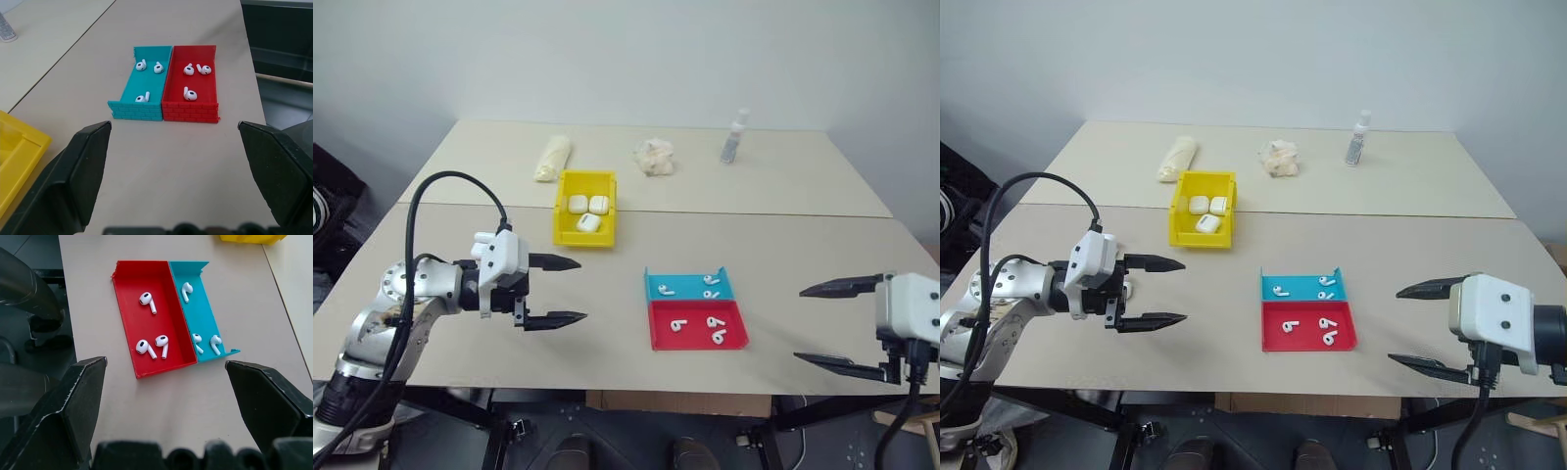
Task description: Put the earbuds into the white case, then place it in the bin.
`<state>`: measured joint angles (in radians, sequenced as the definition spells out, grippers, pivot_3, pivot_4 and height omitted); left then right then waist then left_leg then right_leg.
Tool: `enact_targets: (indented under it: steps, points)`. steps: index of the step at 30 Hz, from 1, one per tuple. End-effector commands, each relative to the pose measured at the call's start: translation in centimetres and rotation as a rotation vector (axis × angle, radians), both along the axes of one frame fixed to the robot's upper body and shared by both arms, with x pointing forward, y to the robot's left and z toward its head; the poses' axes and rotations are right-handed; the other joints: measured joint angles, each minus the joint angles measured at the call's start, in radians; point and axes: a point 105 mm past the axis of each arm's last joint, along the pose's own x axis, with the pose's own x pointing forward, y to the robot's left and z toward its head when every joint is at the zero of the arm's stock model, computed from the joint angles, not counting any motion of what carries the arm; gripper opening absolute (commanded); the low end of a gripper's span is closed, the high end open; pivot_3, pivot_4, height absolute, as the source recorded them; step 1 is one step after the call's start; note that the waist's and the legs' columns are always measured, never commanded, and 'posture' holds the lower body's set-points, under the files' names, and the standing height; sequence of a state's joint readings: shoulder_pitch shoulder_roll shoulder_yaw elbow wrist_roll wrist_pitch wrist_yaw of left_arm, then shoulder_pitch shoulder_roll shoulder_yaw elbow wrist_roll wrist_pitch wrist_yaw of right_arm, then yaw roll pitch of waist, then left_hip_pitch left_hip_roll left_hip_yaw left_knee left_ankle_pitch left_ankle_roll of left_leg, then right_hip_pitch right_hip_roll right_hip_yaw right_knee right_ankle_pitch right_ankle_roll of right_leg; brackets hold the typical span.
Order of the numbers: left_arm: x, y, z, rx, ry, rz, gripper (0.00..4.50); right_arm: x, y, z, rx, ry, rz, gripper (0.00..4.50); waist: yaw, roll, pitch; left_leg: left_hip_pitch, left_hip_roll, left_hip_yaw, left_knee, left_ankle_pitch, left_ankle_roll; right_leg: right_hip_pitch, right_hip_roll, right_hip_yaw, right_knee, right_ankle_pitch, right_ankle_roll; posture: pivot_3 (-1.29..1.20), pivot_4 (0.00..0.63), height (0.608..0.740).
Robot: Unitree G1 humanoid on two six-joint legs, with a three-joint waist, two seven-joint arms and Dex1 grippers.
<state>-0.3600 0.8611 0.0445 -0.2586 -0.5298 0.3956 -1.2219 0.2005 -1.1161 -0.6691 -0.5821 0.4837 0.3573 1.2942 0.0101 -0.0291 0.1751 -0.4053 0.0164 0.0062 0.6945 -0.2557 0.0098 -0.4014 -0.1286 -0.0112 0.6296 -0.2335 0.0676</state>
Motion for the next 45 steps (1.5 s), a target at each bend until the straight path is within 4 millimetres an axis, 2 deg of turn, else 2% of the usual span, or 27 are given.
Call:
enact_targets:
  steps: [1, 12, 16, 19, 21, 23, 26, 27, 31, 36, 38, 42, 45]
  points:
    - [-0.6, -0.2, 1.6, 0.002, -0.055, -0.028, 4.5, 0.2, 0.2, 0.7, -0.013, -0.051, 0.004, 4.48, 0.0, 0.0, 0.0, 0.0, 0.0, 0.0, 0.0, 0.0, 0.0, 0.0, 0.0, 0.0, 0.0, 0.0, 0.0, 0.0, 0.15, 0.74]
    - [-0.3, -0.1, 1.7, 0.024, -0.117, 0.063, 4.5, 0.6, 0.1, 0.3, -0.01, -0.045, -0.004, 4.48, 0.0, 0.0, 0.0, 0.0, 0.0, 0.0, 0.0, 0.0, 0.0, 0.0, 0.0, 0.0, 0.0, 0.0, 0.0, 0.0, 0.15, 0.74]
    - [0.7, 0.3, 1.3, 0.128, -0.176, 0.228, 4.5, 0.7, 0.1, 0.2, -0.004, -0.044, -0.008, 4.48, 0.0, 0.0, 0.0, 0.0, 0.0, 0.0, 0.0, 0.0, 0.0, 0.0, 0.0, 0.0, 0.0, 0.0, 0.0, 0.0, 0.15, 0.74]
    - [0.0, -0.1, 2.8, 0.084, -0.16, 0.263, 4.5, 0.9, 0.0, 0.0, -0.004, -0.056, -0.019, 4.48, 0.0, 0.0, 0.0, 0.0, 0.0, 0.0, 0.0, 0.0, 0.0, 0.0, 0.0, 0.0, 0.0, 0.0, 0.0, 0.0, 0.15, 0.74]
    - [0.0, -0.1, 3.5, 0.104, -0.084, 0.373, 4.5, 0.9, 0.2, 0.1, 0.006, -0.061, -0.021, 4.48, 0.0, 0.0, 0.0, 0.0, 0.0, 0.0, 0.0, 0.0, 0.0, 0.0, 0.0, 0.0, 0.0, 0.0, 0.0, 0.0, 0.15, 0.74]
    - [0.3, 0.4, 3.3, 0.184, 0.003, 0.492, 4.5, 0.8, 0.4, 0.1, 0.019, -0.063, -0.02, 4.48, 0.004, -0.001, 0.0, -0.001, 0.0, -0.002, 0.0, 0.0, 0.0, 0.0, 0.0, -0.001, 0.0, 0.0, 0.0, 0.0, 0.15, 0.74]
    - [2.3, 3.1, 2.4, 0.38, 0.156, 0.798, 4.5, 0.8, 0.5, -0.6, 0.024, -0.052, -0.04, 4.48, 0.005, -0.001, 0.0, 0.002, -0.001, -0.002, 0.0, 0.0, 0.0, 0.004, 0.0, -0.001, 0.0, 0.0, 0.001, 0.0, 0.15, 0.74]
    - [2.7, 3.8, 2.3, 0.421, 0.197, 0.854, 4.5, 0.8, 0.5, -0.8, 0.024, -0.049, -0.043, 4.48, 0.002, -0.001, 0.0, 0.003, -0.001, -0.003, 0.0, 0.0, 0.0, 0.006, 0.0, -0.002, 0.0, -0.001, 0.001, 0.0, 0.15, 0.74]
    - [4.7, 5.2, 3.4, 0.325, 0.212, 1.02, 4.5, 0.8, 0.5, -1.4, 0.028, -0.031, -0.055, 4.48, -0.011, -0.001, 0.0, 0.007, -0.001, -0.006, -0.001, 0.0, 0.0, 0.007, 0.0, 0.001, 0.0, -0.002, 0.002, 0.0, 0.15, 0.74]
    - [5.5, 6.7, 2.3, 0.235, 0.212, 1.24, 4.5, 1.5, 0.8, -1.7, 0.042, -0.019, -0.046, 4.48, -0.014, -0.002, 0.001, 0.007, 0.0, -0.009, -0.001, 0.0, 0.0, 0.006, 0.0, 0.002, 0.001, -0.002, 0.001, 0.0, 0.15, 0.74]
    - [5.2, 7.2, 2.1, 0.215, 0.21, 1.307, 4.5, 1.8, 1.0, -1.8, 0.045, -0.014, -0.039, 4.48, -0.013, -0.003, 0.001, 0.007, 0.0, -0.009, -0.001, 0.0, 0.0, 0.007, -0.001, 0.002, 0.001, -0.002, 0.001, 0.0, 0.15, 0.74]
    - [4.5, 8.4, 3.1, 0.122, 0.221, 1.436, 4.5, 2.4, 1.1, -2.0, 0.049, -0.004, -0.028, 4.48, -0.009, -0.003, 0.001, 0.007, -0.001, -0.01, -0.001, 0.0, 0.0, 0.005, -0.001, 0.002, 0.002, -0.001, 0.001, 0.0, 0.15, 0.74]
    - [3.1, 8.4, 2.1, 0.063, 0.329, 1.546, 4.5, 3.0, 1.1, -2.2, 0.049, 0.007, -0.026, 4.48, -0.011, -0.003, 0.001, 0.007, 0.0, -0.008, -0.002, -0.001, -0.003, 0.002, -0.002, 0.007, 0.003, -0.001, 0.0, 0.0, 0.15, 0.74]
